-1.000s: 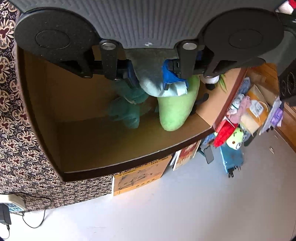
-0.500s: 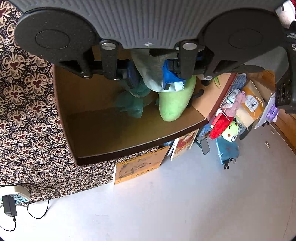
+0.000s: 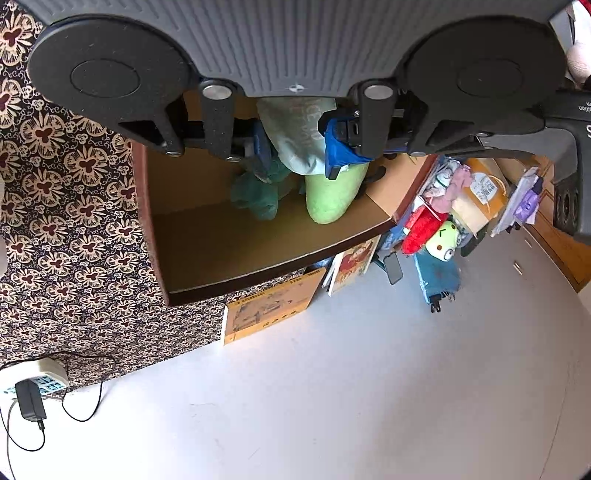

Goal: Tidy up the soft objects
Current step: 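Move the left gripper back to the pile toward the green knit towel, then grasp the green knit towel with the left gripper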

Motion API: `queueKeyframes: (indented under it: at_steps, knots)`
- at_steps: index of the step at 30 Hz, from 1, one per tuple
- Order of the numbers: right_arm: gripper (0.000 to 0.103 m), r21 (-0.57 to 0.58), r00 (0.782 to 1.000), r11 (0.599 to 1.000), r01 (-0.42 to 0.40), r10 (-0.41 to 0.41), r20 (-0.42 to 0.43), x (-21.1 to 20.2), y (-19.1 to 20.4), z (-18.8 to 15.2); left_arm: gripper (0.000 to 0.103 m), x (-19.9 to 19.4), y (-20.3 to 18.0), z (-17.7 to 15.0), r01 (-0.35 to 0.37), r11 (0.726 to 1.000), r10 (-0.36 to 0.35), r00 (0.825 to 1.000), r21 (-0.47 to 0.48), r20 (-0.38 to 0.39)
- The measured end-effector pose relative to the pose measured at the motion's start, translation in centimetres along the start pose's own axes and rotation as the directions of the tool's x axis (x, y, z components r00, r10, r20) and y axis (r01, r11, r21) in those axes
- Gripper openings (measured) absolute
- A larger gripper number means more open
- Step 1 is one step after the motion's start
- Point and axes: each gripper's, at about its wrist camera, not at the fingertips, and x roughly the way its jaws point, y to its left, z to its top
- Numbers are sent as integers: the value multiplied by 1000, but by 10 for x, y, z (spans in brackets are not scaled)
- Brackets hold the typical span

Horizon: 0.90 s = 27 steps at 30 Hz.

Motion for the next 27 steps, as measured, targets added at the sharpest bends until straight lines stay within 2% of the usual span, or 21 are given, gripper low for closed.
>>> queueKeyframes:
  at_steps: [7,13,20,27]
  knots:
    - [15,6,999,999,-50,50,21,-20,-13,7,67,-12,-21,5,-18,1000,18,1000,-18,16]
    - [15,50,996,996,-75,72,60,-54,-43,16,67,-20,-55,17,35,999,-34,999,-11,35]
    - [15,140,995,990,2,-16,99,-100,-104,24,68,-17,-115,33,111,992,-115,992,67,59]
    - [18,238,985,965,114,-141,103,-138,-168,22,69,7,-178,44,171,976,-175,984,136,20]
